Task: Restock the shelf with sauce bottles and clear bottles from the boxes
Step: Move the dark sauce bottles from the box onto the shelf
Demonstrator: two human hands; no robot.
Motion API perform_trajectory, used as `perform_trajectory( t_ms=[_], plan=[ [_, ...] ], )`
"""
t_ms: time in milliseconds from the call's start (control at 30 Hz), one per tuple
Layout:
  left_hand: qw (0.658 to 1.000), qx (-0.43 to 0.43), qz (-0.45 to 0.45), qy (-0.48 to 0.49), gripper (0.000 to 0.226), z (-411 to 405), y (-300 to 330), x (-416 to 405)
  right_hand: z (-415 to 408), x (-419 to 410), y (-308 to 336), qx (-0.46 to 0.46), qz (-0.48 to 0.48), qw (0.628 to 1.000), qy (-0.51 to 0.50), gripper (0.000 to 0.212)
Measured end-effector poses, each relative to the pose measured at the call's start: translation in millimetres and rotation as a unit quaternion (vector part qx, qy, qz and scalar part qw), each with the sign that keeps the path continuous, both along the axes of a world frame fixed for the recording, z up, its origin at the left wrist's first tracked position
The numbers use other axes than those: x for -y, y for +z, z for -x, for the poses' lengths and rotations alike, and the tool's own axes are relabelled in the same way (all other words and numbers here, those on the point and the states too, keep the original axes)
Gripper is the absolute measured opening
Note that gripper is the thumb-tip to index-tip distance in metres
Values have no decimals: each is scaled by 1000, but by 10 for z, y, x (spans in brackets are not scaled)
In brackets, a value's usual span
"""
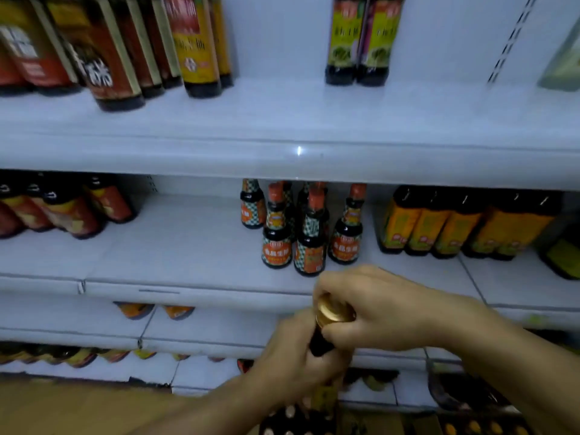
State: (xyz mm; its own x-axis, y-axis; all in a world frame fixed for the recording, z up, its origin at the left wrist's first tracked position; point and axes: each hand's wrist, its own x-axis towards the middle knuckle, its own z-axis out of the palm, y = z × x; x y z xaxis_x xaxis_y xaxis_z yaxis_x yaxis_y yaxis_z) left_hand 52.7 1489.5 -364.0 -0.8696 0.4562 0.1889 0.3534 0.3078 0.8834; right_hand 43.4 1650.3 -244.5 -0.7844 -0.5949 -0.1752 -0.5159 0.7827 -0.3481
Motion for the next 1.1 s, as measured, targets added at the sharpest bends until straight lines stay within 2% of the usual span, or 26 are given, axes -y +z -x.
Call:
perform_trajectory(
  t_ms=[133, 367, 467, 767, 933, 1100],
  plan=[
    [999, -36, -16, 10, 22, 78, 611, 36, 12, 33, 600, -60, 30, 998, -16, 21],
    [995, -90, -52, 1, 14, 161, 1576, 103, 25, 48, 1343, -120, 123, 983, -68, 30],
    [994, -82, -67, -7, 24, 202, 1965, 114, 42, 49, 1599, -164, 180, 966, -91, 35],
    [989, -89, -106, -46, 9, 340, 2989, 104, 94, 137, 2301, -237, 347, 894, -154, 42],
    [985, -72, -132, -82, 21, 378, 3366, 67, 67, 181, 2594, -277, 377, 867, -174, 52],
    [984, -58, -143, -93, 31, 424, 3634, -22, 86, 144, 2812, -323, 381, 845, -188, 50]
  ],
)
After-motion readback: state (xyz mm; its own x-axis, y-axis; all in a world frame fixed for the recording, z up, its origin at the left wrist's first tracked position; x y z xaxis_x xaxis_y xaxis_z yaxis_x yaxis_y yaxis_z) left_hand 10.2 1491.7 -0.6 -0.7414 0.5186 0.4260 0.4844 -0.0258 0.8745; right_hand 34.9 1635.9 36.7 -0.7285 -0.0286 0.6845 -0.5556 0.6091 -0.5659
